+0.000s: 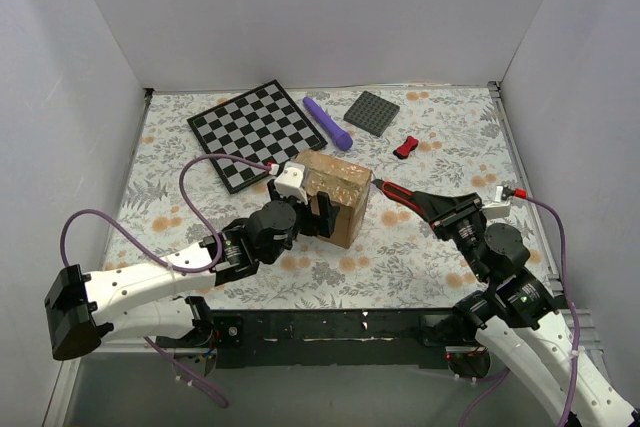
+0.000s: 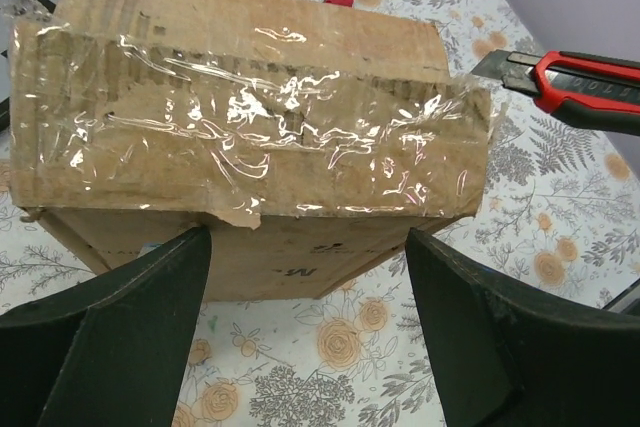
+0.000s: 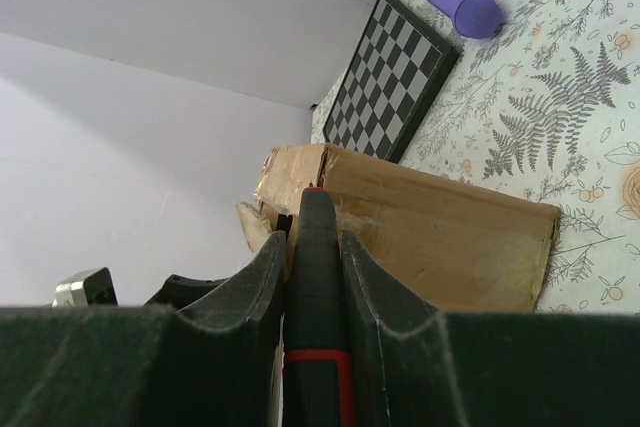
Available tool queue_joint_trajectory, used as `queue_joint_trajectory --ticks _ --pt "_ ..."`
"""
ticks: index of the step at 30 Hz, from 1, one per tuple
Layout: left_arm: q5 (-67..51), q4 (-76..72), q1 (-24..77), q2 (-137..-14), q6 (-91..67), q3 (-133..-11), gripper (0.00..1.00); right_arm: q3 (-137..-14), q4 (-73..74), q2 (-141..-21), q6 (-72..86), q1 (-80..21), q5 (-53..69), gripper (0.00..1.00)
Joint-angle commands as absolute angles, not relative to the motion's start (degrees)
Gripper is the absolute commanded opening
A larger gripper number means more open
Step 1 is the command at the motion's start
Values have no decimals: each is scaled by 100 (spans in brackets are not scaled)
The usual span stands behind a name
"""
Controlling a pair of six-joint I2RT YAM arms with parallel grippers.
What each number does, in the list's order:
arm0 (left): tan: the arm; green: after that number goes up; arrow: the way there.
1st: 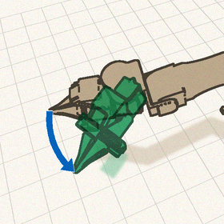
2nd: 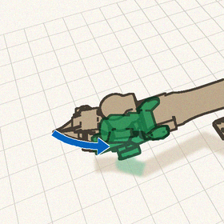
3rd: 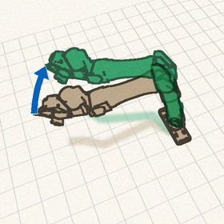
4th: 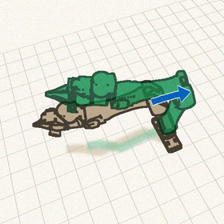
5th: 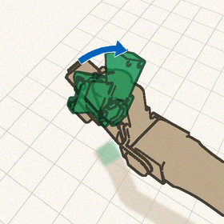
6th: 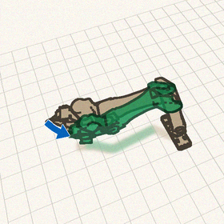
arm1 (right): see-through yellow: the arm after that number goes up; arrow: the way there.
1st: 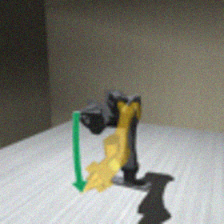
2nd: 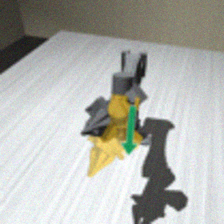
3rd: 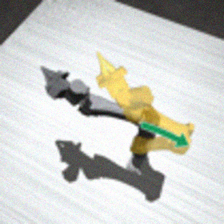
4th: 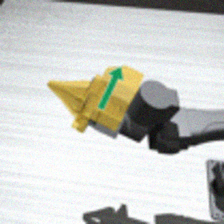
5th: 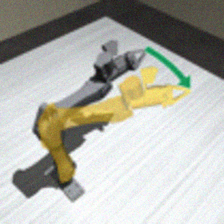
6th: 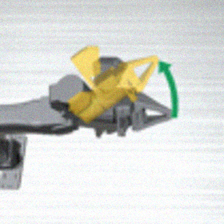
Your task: Unpack the express box
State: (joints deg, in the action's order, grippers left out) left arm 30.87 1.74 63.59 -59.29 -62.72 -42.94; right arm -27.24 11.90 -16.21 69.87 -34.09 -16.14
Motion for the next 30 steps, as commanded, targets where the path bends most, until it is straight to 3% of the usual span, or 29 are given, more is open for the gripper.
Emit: queue_joint_trajectory --ticks 1,13,17,21,22,24,30 --pt "3146 79 6355 -6011 -6275 -4307 79 -2733 704 -1635 6961 -3393 -1530 1" --pt "3682 377 6363 -5477 -6618 -4464 81 -2777 808 -1521 6821 -3401 -1661 1" --pt "3886 816 6101 -4940 -6574 -4754 90 -3023 1107 -1407 6557 -3401 -1775 1" --pt "1746 1397 3810 -4983 -6890 -5185 92 -3050 1292 -1292 6346 -3401 -1810 1" --pt "409 1345 3397 -5079 -6952 -5203 93 -3032 1309 -1266 6346 -3401 -1802 1" --pt "-645 1466 2493 -5395 -7048 -5431 95 -3006 1336 -1239 6328 -3401 -1767 1" --pt "-3223 882 1741 -6644 -7223 -5775 89 -3041 1301 -1283 6232 -3401 -1670 1"
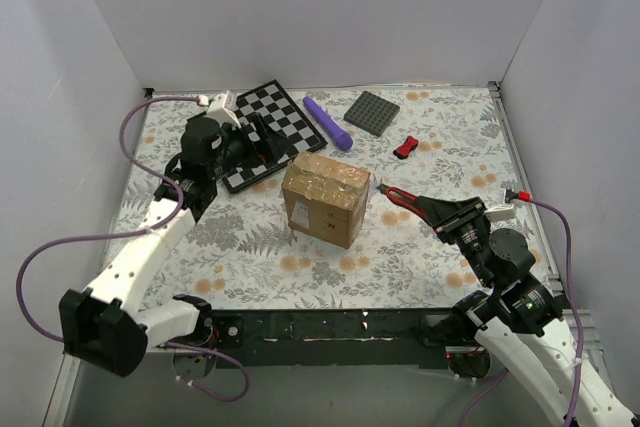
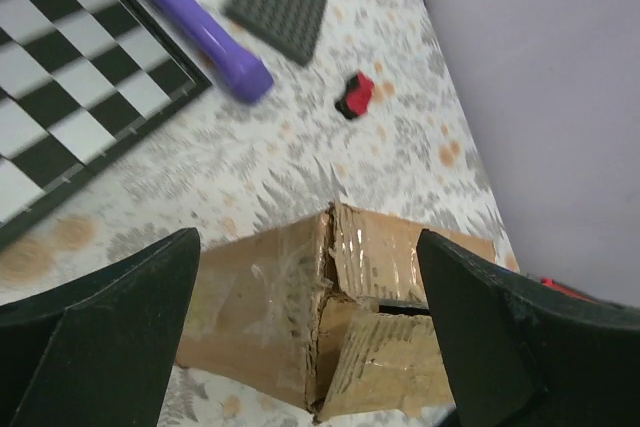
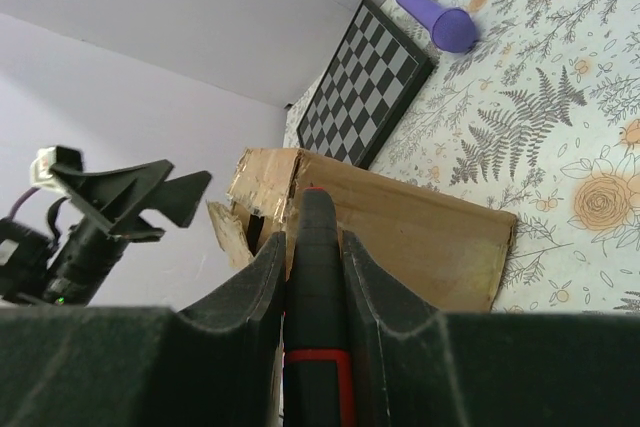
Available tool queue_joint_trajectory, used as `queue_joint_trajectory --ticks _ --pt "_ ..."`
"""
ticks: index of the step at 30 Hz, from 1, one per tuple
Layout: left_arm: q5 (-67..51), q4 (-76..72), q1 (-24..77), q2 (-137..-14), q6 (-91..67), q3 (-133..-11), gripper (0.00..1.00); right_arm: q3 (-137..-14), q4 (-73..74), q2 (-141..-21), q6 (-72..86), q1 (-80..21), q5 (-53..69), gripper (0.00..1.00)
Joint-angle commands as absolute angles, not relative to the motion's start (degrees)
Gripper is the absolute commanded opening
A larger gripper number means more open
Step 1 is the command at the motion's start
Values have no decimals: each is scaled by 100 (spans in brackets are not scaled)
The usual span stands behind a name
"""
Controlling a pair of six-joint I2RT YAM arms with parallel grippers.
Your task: Unpack the express box
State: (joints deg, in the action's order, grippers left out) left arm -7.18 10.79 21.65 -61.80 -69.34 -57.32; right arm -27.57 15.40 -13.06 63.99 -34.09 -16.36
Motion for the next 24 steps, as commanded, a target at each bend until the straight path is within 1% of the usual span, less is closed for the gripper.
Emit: queue_joint_trajectory --ticks 1,2,6,10,12,17,22,24 --pt "-3548 688 1688 -6697 -7312 -5740 88 -3067 1301 -1283 6214 -3393 -1661 1" --pt "-3951 494 1661 -6819 -7478 -5704 88 -3093 1301 -1301 6153 -3401 -1644 1" --pt "-4620 195 1652 -7057 -7593 -5591 86 -3138 1239 -1327 6082 -3401 -1600 1" --pt "-4746 184 1661 -7005 -7541 -5354 85 -3033 1195 -1283 6099 -3393 -1582 1" --pt "-4851 124 1661 -6987 -7532 -5256 83 -2980 1134 -1274 6135 -3401 -1565 1" --pt "-4861 149 1652 -7110 -7410 -5106 74 -2927 1046 -1327 6152 -3401 -1503 1" --pt "-4747 307 1661 -7286 -7260 -5098 61 -2971 976 -1459 6108 -3393 -1450 1" --pt "-4615 412 1696 -7330 -7155 -5115 59 -2962 949 -1468 6100 -3401 -1450 1"
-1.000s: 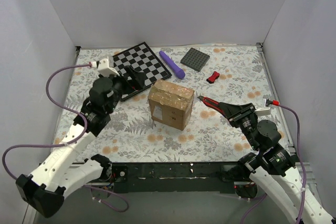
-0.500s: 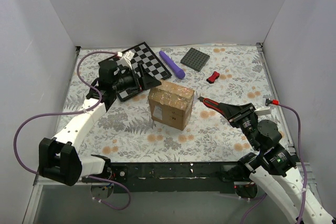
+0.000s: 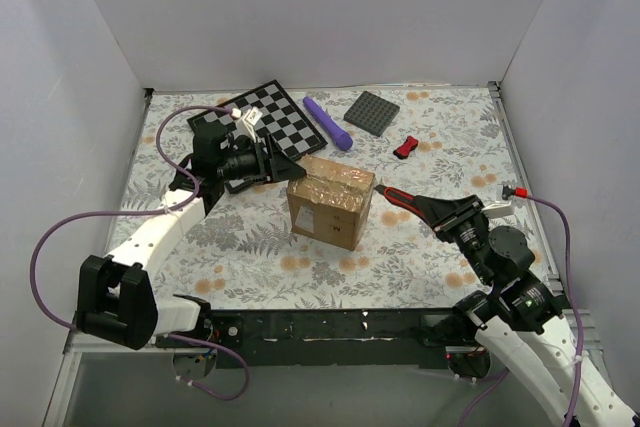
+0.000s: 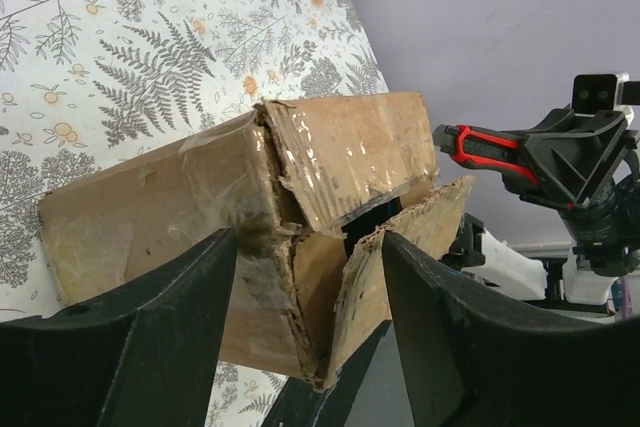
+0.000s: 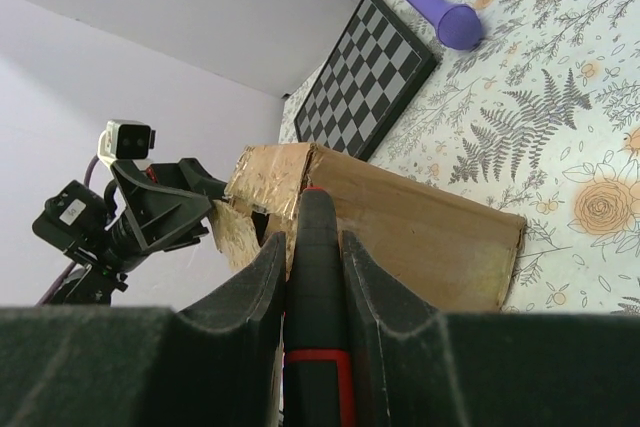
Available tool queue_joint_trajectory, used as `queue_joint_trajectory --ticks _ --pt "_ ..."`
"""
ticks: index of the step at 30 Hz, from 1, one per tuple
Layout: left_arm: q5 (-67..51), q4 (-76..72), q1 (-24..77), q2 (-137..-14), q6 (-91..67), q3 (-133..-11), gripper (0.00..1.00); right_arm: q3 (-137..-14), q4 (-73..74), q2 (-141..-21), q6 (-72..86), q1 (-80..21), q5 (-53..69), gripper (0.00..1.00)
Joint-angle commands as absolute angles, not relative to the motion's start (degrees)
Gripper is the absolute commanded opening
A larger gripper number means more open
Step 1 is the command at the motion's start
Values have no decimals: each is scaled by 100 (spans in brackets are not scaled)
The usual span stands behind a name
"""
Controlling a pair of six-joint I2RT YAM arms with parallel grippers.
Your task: Unpack the express box
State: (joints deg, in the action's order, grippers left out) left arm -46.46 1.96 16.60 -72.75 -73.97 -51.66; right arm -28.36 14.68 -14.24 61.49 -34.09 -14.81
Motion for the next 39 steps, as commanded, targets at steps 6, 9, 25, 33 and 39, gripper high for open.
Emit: queue_joint_trajectory --ticks 6,9,25,33,39 --pt "-4009 589 1731 -7436 -7013 -5308 75 -2909 905 -1485 6108 -3401 -1433 1" --pt "-3850 475 1731 -7444 -6996 -5370 79 -2909 923 -1494 6073 -3393 -1433 1" --pt "-4245 237 1767 -7673 -7022 -5318 16 -2839 993 -1406 6091 -3401 -1450 1" --pt "-4246 -193 1775 -7261 -7531 -5107 0 -2830 1108 -1354 6424 -3393 -1477 1" --pt "-3306 402 1784 -6821 -7656 -5369 0 -2909 985 -1274 6328 -3393 -1380 1"
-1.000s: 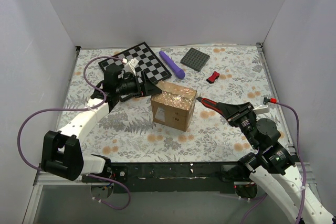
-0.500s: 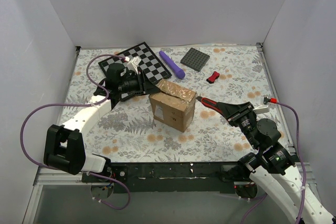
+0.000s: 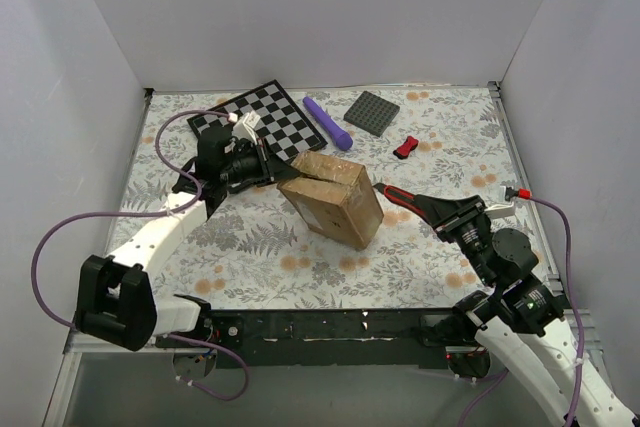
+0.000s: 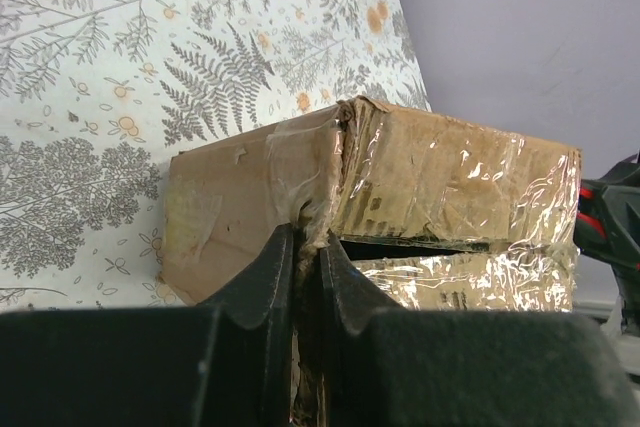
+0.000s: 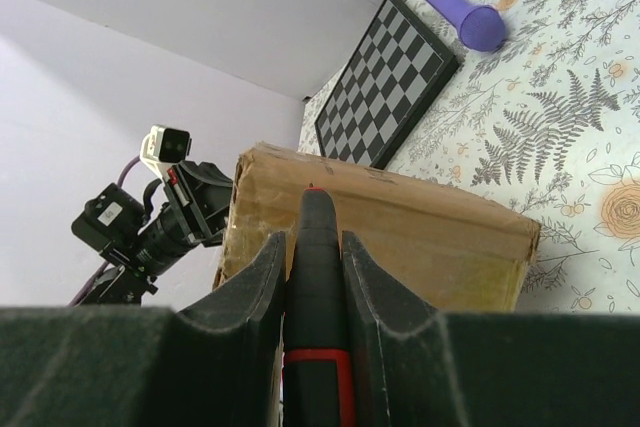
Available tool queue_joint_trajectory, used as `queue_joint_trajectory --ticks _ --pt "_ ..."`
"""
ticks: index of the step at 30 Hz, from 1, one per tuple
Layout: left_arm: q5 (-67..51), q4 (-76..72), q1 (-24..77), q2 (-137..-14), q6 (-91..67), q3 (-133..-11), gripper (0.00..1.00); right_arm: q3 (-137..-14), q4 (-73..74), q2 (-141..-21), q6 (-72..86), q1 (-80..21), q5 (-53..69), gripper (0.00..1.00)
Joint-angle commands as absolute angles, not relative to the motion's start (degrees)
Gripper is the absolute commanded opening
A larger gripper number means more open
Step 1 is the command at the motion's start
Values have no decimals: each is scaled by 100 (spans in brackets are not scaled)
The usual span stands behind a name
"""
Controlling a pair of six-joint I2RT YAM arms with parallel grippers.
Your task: Unpack the express box
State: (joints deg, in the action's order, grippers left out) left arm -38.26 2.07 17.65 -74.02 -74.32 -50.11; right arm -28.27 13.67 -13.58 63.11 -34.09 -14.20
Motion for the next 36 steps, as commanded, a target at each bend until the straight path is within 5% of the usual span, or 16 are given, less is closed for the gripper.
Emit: queue_joint_trajectory --ticks 1,15,36 --pt "-3018 596 1793 -6812 -7560 -5466 0 -2953 1002 -1309 6328 -3401 -1371 1" --pt "-256 2408 2803 -7110 -6962 -6381 0 -2760 334 -1714 6469 -3393 -1573 1" --pt "677 2215 3349 -6935 -7585 -5862 0 -2584 -228 -2188 6750 -3393 -1766 1"
